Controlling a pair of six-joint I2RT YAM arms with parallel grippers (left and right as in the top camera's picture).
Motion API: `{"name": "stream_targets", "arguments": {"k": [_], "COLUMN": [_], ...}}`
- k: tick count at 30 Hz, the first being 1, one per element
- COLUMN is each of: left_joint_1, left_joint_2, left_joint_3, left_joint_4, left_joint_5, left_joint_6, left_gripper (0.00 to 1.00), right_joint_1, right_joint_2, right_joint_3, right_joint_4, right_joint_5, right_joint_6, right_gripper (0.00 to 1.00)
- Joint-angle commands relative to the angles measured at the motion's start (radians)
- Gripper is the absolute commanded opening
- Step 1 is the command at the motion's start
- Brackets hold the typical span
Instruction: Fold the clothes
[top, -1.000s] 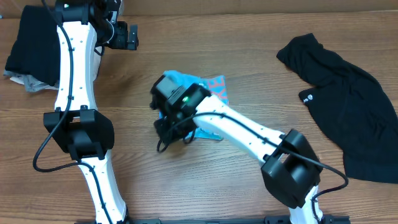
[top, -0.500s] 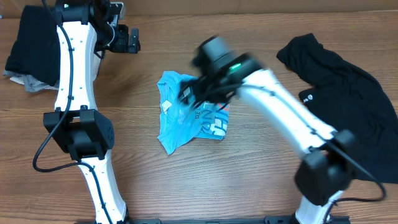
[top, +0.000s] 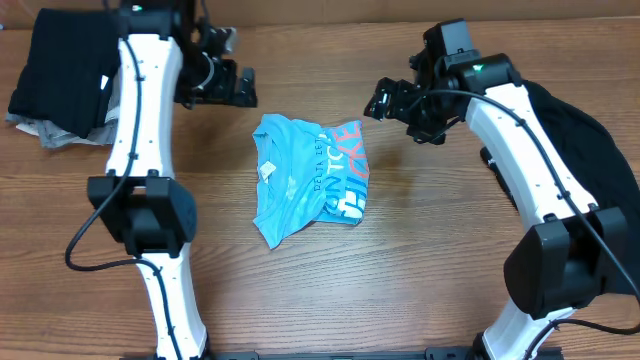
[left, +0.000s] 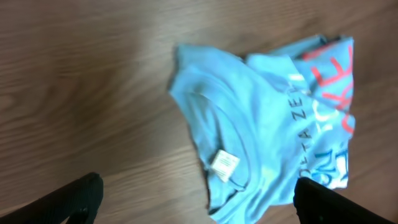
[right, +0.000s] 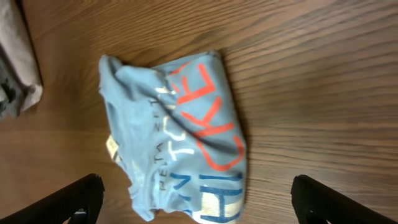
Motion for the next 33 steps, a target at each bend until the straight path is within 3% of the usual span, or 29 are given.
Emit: {"name": "stream_targets", "arguments": {"k": [1, 12, 19, 25, 33], "left_joint_1": [-0.050, -0.107, -0.160, -0.221, -0.259], "left_joint_2": [-0.002, -0.002, -0.002, -0.002, -0.002], "left_joint_3": [-0.060, -0.409, -0.486, -0.551, -0.628], "left_joint_4": [-0.008, 0.154, 0.262, 0.359, 0.398], "left_joint_5": [0.007, 0.048, 0.068, 0.063, -0.100], "left_joint_6": [0.046, 0.041, 0.028, -0.055, -0.181], "left_gripper": [1.00, 1.00, 1.00, 1.00, 1.00], "right_joint_1": [-0.026, -0.123, -0.210, -0.271, -0.283], "right_joint_2": [-0.016, -0.016, -0.016, -0.016, -0.016], "right_joint_3": [-0.005, -0.005, -0.005, -0.005, -0.005], "right_joint_4": [-0.016, -0.037, -0.041, -0.062, -0.070], "right_joint_5": [0.060, 0.089, 0.089, 0.089, 0.089], "right_joint_6": [0.007, -0.045, -0.077, -0.099, -0.128], "right_gripper": [1.00, 1.00, 1.00, 1.00, 1.00]}}
